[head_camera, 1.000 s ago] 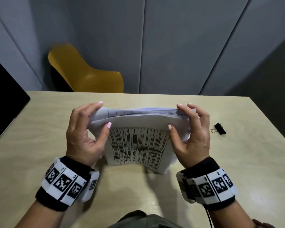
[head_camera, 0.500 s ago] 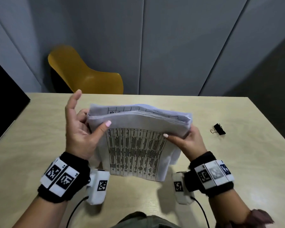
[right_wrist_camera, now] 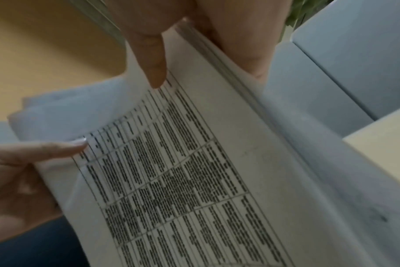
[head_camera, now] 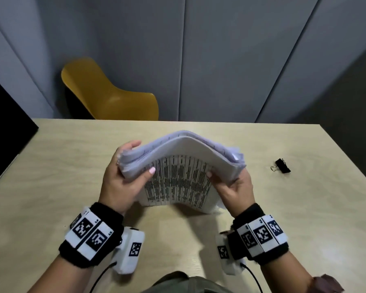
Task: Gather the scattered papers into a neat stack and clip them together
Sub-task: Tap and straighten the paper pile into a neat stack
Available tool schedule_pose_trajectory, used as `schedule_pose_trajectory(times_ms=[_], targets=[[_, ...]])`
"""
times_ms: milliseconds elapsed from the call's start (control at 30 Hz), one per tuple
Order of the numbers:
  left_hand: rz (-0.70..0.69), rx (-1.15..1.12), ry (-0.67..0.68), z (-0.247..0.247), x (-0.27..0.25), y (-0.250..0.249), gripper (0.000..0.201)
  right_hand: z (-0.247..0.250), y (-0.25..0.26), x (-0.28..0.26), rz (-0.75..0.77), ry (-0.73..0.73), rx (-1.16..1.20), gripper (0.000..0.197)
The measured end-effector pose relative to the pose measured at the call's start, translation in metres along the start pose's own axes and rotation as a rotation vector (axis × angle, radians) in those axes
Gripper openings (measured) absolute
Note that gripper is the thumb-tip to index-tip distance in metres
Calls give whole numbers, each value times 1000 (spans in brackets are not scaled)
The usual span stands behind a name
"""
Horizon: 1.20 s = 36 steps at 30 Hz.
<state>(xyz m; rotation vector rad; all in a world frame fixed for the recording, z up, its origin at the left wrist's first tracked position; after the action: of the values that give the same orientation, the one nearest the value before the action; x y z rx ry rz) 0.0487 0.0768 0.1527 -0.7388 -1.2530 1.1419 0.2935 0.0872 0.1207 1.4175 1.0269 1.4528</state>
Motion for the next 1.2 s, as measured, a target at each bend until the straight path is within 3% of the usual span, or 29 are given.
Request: schedule_pose_trajectory(times_ms=[33,100,200,267,333,433,567,667,900,1033,1100,1200], targets=[[36,-31,23,-1,-2,6,46,1,-6,-2,-33,-10,-13,37],[105,-64,19,-5,-3,14,35,0,-11,-2,-64,-25,-41,23],[53,39,-62,-3,0,6,20,-7,-4,0,-50,-24,-11,18],[-11,23,-81,0,4,-7,33,-5,4,2,-32,-16,56,18],[-67,20,-54,4,6,-13,50,1,15,4,2,-27,73,46],[-89,-44,-26,8,4,-13,81,3,21,7,19,-31,132,55],[-94,-93,15,4,4,-12,84,-4,25,8,23,-14,89,72],[-32,-155,36,6,5,1,86,-3,19,8,-34,-21,98,72],[37,-199,-2,6,4,19,68,-4,-2,7,-122,-28,86,51],[82,-155,-42,-1,2,22,30,-10,-14,6,-163,-20,82,31],[42,-83,-46,-5,3,17,17,-10,-11,7,-115,-69,71,33],[-55,-90,-93,-2,3,4,29,-4,-2,6,-64,-105,101,39]])
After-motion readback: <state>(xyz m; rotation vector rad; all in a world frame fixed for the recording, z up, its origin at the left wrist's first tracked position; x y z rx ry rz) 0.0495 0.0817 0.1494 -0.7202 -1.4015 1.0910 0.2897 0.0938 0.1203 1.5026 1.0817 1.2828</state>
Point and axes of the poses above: each hand's wrist, its own x-axis towards the middle knuckle, its own z-axis out of the back of the hand, y = z × x, the point moved 6 cm from there along x, towards the middle knuckle, and after that the axes turned 6 degrees about y, right-handed, at the moved point
